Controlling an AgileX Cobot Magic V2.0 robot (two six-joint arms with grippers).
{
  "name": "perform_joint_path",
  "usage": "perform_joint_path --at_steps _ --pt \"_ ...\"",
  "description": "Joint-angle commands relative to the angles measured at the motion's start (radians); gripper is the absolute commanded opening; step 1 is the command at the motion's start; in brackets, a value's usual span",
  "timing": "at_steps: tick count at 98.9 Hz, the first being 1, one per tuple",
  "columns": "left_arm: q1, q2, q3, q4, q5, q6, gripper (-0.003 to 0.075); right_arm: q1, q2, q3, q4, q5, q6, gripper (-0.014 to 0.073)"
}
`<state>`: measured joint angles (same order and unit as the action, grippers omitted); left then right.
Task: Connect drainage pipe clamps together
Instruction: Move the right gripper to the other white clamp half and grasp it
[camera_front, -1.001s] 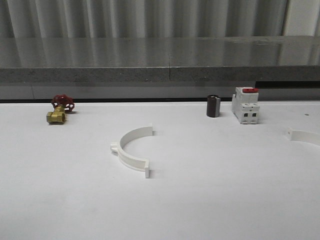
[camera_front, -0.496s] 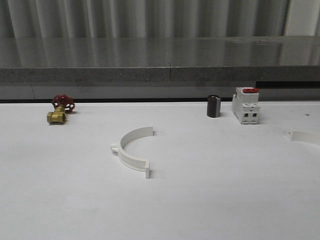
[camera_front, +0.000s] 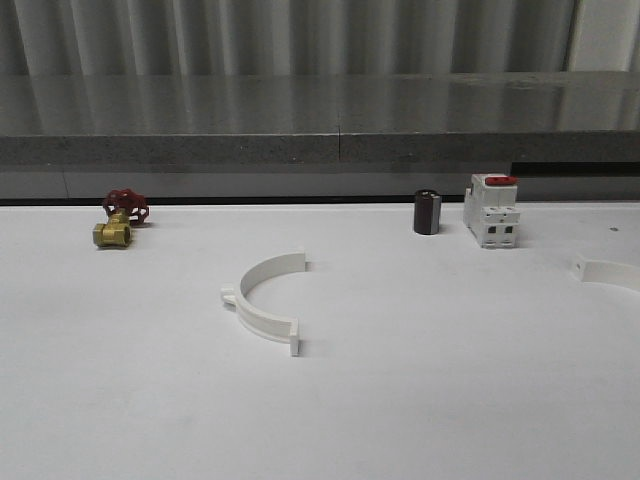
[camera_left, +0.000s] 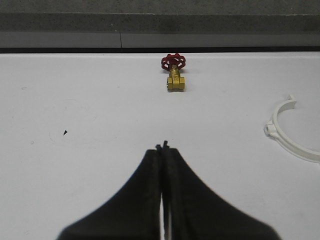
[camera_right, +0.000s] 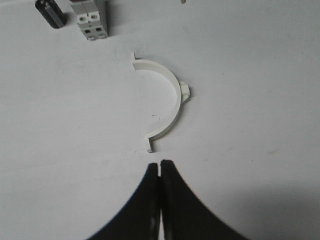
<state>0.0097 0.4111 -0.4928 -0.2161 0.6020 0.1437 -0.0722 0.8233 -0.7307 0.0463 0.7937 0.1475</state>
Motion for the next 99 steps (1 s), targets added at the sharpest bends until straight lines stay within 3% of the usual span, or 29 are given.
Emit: perform_joint_path --at_steps 1,15,23,39,79,99 --pt "0.001 0.007 -0.024 -0.016 -0.073 0.000 -0.0020 -0.003 0.041 -0.037 0.015 -0.046 -0.002 0.0125" --pt "0.001 0.007 -0.024 -0.016 -0.073 0.000 -0.0020 -0.003 0.095 -0.037 0.018 -0.074 -0.002 0.0503" --pt "0.001 0.007 -0.024 -0.016 -0.073 0.000 -0.0020 -0.003 0.113 -0.037 0.018 -0.110 -0.002 0.0606" --pt "0.001 0.007 -0.024 -0.016 -0.073 0.000 -0.0020 -0.003 0.197 -0.072 0.018 -0.125 -0.002 0.0592" --pt "0.001 0.007 -0.024 -0.016 -0.073 0.000 -0.0020 -0.003 0.687 -0.303 0.018 -0.129 -0.107 0.0592" --pt "0.001 0.007 -0.024 -0.016 -0.073 0.000 -0.0020 -0.027 0.836 -0.382 0.002 -0.145 -0.133 0.0592"
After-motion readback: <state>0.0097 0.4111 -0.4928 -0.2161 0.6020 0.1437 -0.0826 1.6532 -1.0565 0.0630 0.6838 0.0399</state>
